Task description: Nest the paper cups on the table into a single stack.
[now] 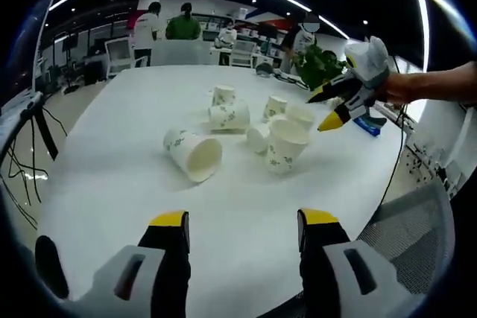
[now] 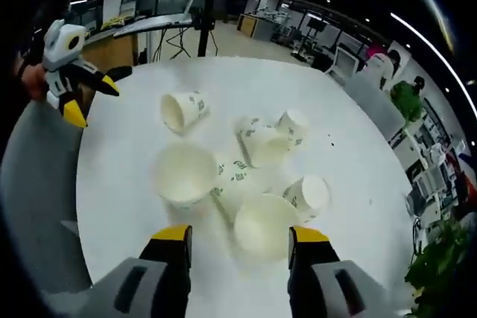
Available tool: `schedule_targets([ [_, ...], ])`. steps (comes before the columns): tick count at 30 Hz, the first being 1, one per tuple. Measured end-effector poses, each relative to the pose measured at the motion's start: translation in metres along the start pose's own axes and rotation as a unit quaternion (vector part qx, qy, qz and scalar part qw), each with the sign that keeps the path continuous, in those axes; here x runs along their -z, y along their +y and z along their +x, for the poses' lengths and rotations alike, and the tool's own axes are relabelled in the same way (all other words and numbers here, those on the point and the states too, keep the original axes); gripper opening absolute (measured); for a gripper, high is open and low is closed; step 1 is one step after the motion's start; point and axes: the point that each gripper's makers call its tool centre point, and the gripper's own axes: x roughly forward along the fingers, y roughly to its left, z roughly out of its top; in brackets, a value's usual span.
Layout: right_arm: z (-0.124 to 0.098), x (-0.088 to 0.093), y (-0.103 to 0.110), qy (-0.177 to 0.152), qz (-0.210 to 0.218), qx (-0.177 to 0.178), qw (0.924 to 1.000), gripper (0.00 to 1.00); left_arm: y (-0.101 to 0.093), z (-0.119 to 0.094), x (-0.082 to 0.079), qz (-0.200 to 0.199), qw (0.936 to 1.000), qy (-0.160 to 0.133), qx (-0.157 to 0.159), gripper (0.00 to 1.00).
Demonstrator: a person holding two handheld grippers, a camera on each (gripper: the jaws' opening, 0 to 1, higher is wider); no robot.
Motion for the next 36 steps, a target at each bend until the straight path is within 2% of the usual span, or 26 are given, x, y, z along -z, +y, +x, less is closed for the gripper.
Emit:
schedule_targets([
  [7, 0.019, 0.007, 0.010, 0.038, -0.038, -0.035, 0.9980, 0.45, -0.001, 0.000, 0.001, 0.002, 1.0000, 0.003, 0.001, 0.57],
  [14, 0.036, 0.022, 0.009, 0.073, -0.031, -0.047, 0.9957, 0.40, 0.001, 0.001, 0.002, -0.003, 1.0000, 0.004, 0.001, 0.57],
  [18, 0.045, 0.028, 0.006, 0.083, -0.034, -0.050, 0.9947, 0.35, 0.001, 0.002, 0.003, -0.004, 1.0000, 0.006, 0.001, 0.56],
  [21, 0.043, 0.029, 0.011, 0.088, -0.037, -0.060, 0.9936, 0.30, 0.001, 0.003, 0.005, -0.003, 0.9999, 0.009, 0.003, 0.55],
  [25, 0.048, 0.041, 0.014, 0.108, -0.056, -0.063, 0.9905, 0.16, 0.000, 0.003, 0.006, -0.001, 0.9999, 0.012, 0.005, 0.55],
  [28, 0.050, 0.048, 0.016, 0.111, -0.051, -0.064, 0.9904, 0.00, 0.000, 0.003, 0.007, -0.002, 0.9999, 0.013, 0.005, 0.54],
  [36, 0.037, 0.047, 0.021, 0.101, -0.041, -0.065, 0.9920, 0.00, 0.000, 0.005, 0.009, 0.001, 0.9998, 0.016, 0.007, 0.54],
])
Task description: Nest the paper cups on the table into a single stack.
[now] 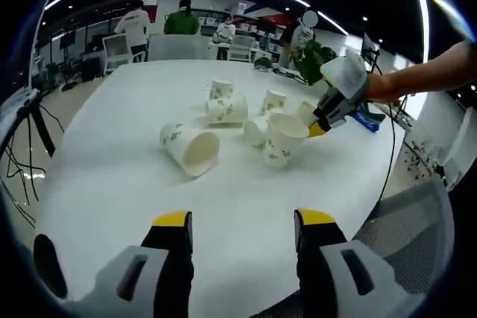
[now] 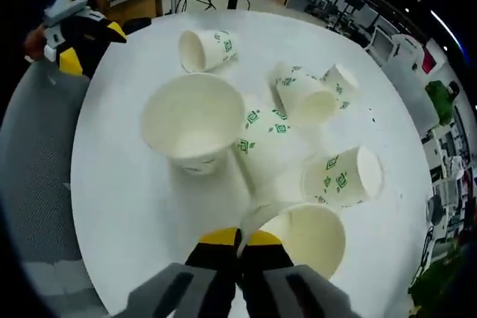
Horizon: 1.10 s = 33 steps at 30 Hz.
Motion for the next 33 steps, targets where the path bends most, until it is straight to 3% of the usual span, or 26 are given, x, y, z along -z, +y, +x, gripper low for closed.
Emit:
schedule_targets([
  [17, -0.032, -0.002, 0.006, -0.013, -0.013, 0.019, 0.9997, 0.00, -0.004, -0.002, -0.003, 0.002, 1.0000, -0.005, 0.007, 0.53],
  [33, -0.068, -0.022, 0.000, -0.006, -0.097, 0.039, 0.9945, 0.00, -0.002, 0.000, -0.005, 0.002, 0.9999, -0.011, 0.009, 0.53],
])
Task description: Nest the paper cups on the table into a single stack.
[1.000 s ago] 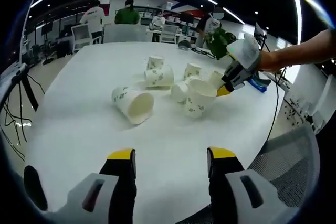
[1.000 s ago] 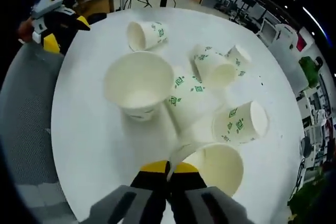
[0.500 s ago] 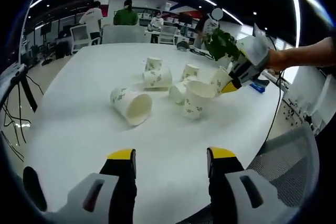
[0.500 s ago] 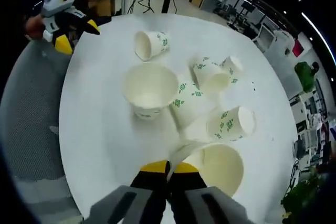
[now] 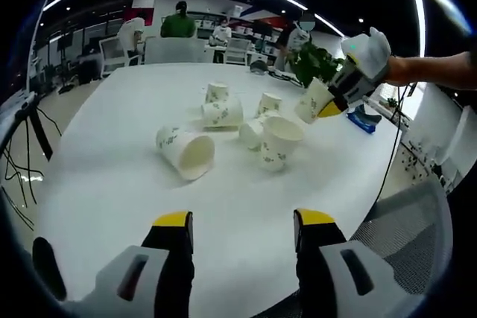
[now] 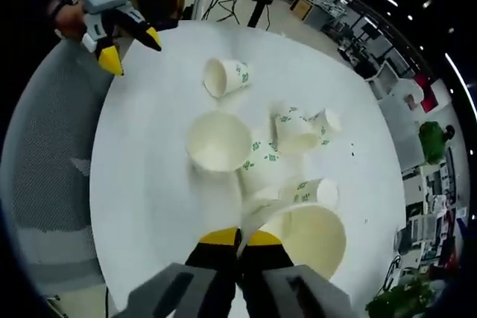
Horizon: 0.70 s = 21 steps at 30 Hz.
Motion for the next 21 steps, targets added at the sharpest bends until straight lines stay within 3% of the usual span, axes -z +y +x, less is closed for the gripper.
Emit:
schedule_targets([
  [11, -0.014, -0.021, 0.003, -0.006, -0.037, -0.006, 0.9993, 0.00, -0.003, -0.002, -0.001, 0.005, 1.0000, -0.001, 0.001, 0.54],
  [21, -0.031, -0.054, 0.005, -0.021, -0.070, -0.015, 0.9972, 0.00, -0.004, -0.003, -0.003, 0.009, 0.9999, -0.004, -0.002, 0.56],
])
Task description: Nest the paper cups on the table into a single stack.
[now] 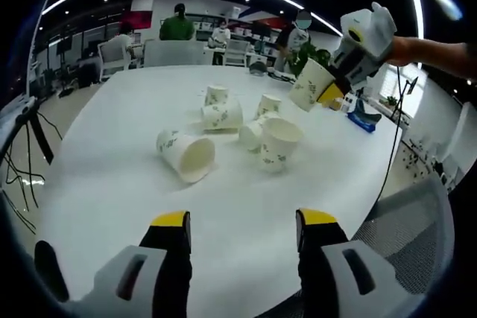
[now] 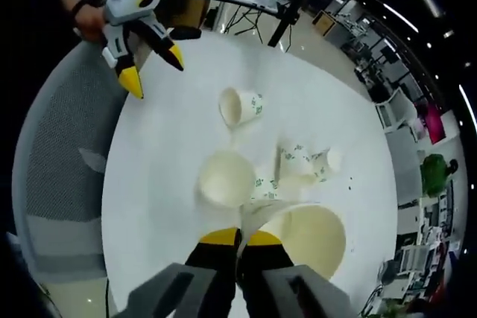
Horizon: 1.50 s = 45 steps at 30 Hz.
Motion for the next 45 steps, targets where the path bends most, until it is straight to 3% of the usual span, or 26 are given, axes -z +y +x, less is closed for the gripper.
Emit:
schedule_targets([
  [13, -0.007, -0.045, 0.001, -0.018, -0.057, -0.015, 0.9981, 0.00, 0.000, 0.000, -0.001, 0.000, 1.0000, -0.002, 0.001, 0.55],
  [31, -0.005, -0.073, 0.008, -0.033, -0.079, -0.032, 0.9958, 0.00, 0.001, 0.000, -0.001, -0.002, 1.0000, -0.005, 0.001, 0.55],
  [45, -0.003, -0.078, 0.017, -0.033, -0.088, -0.043, 0.9947, 0.00, -0.002, -0.002, -0.004, -0.002, 1.0000, -0.009, 0.001, 0.55],
])
